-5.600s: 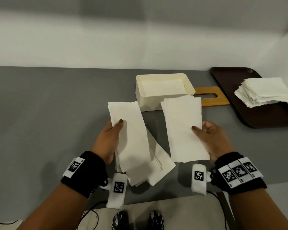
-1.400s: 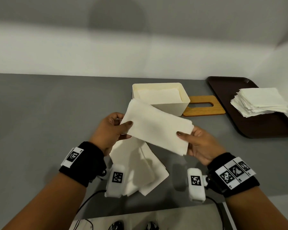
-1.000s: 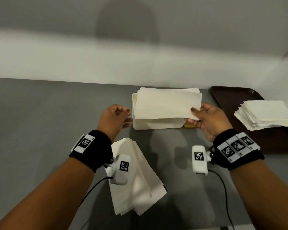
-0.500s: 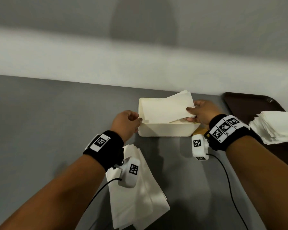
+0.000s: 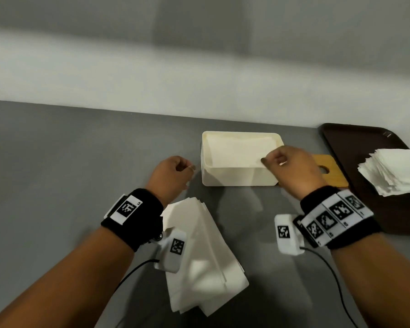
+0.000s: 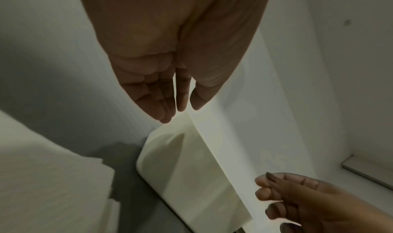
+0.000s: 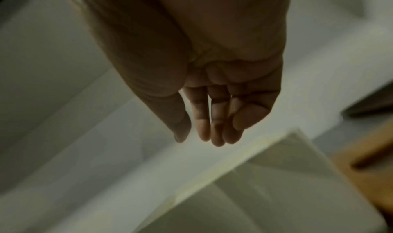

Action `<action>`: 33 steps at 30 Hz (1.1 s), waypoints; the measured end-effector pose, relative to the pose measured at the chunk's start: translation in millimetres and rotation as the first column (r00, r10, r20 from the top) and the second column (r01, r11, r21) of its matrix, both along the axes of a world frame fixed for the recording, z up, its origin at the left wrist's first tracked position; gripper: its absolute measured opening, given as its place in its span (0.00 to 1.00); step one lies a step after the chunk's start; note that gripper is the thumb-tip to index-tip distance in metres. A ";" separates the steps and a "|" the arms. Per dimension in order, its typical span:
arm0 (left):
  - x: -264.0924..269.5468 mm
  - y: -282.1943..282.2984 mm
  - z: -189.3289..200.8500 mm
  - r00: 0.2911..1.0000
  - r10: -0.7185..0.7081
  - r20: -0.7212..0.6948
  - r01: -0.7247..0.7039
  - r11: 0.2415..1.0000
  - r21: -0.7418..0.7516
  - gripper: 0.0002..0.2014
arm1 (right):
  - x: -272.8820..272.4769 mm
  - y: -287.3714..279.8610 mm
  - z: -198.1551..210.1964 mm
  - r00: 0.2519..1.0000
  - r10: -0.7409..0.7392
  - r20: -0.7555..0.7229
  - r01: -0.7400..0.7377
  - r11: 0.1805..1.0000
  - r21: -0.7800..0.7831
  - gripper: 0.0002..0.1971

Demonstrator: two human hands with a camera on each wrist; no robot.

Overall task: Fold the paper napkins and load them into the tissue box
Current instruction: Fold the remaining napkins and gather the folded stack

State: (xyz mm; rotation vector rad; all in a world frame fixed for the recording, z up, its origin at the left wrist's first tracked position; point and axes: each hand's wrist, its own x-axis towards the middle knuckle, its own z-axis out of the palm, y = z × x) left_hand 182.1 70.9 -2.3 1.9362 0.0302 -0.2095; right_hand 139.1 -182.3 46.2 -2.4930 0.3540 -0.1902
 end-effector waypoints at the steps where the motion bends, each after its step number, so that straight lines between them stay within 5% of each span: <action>1: -5.2 5.4 -0.6 1.000 -0.015 0.001 0.015 1.000 0.024 0.07 | -11.9 12.5 -6.9 0.999 0.042 -0.034 -0.040 0.998 0.040 0.06; 5: -23.6 28.1 -6.5 0.999 -0.043 0.021 0.041 0.995 0.087 0.07 | -53.5 65.1 -46.6 0.946 0.198 -0.257 -0.144 0.967 0.212 0.08; 9: -40.7 51.6 -15.3 0.999 -0.044 0.005 0.043 0.995 0.092 0.07 | -78.4 103.9 -82.1 0.910 0.160 -0.383 -0.032 0.948 0.318 0.09; 15: -61.8 71.4 -29.1 0.999 -0.033 -0.038 0.036 0.997 0.075 0.06 | -82.4 142.1 -79.6 0.886 0.100 -0.453 -0.070 0.994 0.084 0.25; 19: -66.5 74.9 -33.9 0.998 -0.062 -0.030 0.065 0.990 0.122 0.07 | -82.5 151.0 -64.3 0.860 0.085 -0.503 -0.181 0.973 -0.146 0.21; 22: -68.0 77.5 -36.1 0.996 -0.081 -0.035 0.085 0.988 0.128 0.08 | -82.5 155.0 -63.0 0.839 0.071 -0.539 -0.191 0.966 -0.171 0.19; 28: -70.3 83.6 -45.3 0.995 -0.082 -0.062 0.087 0.993 0.078 0.07 | -86.9 159.3 -81.0 0.900 0.069 -0.430 -0.030 0.995 0.098 0.12; 33: -73.8 85.4 -51.8 0.996 -0.020 -0.093 0.028 0.996 0.084 0.15 | -90.6 147.1 -93.4 0.963 0.060 -0.261 0.082 0.861 0.501 0.07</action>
